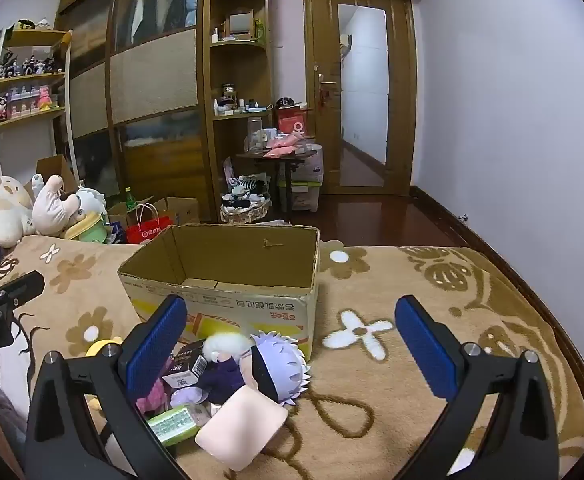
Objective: Organize soft objects
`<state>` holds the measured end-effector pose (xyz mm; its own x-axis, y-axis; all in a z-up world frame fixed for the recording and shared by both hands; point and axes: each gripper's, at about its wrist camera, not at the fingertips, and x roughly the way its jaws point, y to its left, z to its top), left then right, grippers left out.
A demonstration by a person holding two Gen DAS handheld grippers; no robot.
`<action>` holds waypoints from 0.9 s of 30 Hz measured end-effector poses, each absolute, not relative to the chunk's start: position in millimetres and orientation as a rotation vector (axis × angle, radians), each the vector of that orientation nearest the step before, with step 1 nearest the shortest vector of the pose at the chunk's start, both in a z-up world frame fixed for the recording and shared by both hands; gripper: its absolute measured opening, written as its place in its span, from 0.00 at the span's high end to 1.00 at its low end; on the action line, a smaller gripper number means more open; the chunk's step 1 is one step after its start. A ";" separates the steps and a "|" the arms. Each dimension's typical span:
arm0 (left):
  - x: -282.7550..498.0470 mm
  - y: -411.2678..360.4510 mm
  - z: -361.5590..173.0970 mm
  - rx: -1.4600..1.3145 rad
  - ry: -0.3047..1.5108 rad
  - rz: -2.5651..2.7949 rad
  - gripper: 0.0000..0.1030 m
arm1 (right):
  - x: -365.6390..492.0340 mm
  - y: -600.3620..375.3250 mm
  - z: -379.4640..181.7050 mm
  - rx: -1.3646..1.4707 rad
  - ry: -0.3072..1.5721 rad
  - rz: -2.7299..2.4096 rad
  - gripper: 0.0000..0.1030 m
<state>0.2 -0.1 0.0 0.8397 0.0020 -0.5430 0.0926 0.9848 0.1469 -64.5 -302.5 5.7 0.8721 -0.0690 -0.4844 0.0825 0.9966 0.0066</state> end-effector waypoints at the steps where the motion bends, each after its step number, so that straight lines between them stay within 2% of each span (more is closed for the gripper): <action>1: 0.3 0.0 -0.1 0.169 0.572 -0.049 0.01 | -64.5 -302.7 5.7 0.032 0.505 -0.078 0.00; 27: 0.0 -0.2 0.1 0.174 0.566 -0.046 0.01 | -64.3 -303.0 5.5 0.026 0.507 -0.082 0.00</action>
<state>0.0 -0.2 0.1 0.8433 0.0041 -0.5374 0.0916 0.9843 0.1512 -64.3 -303.0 5.5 0.8709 -0.0720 -0.4862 0.0850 0.9964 0.0047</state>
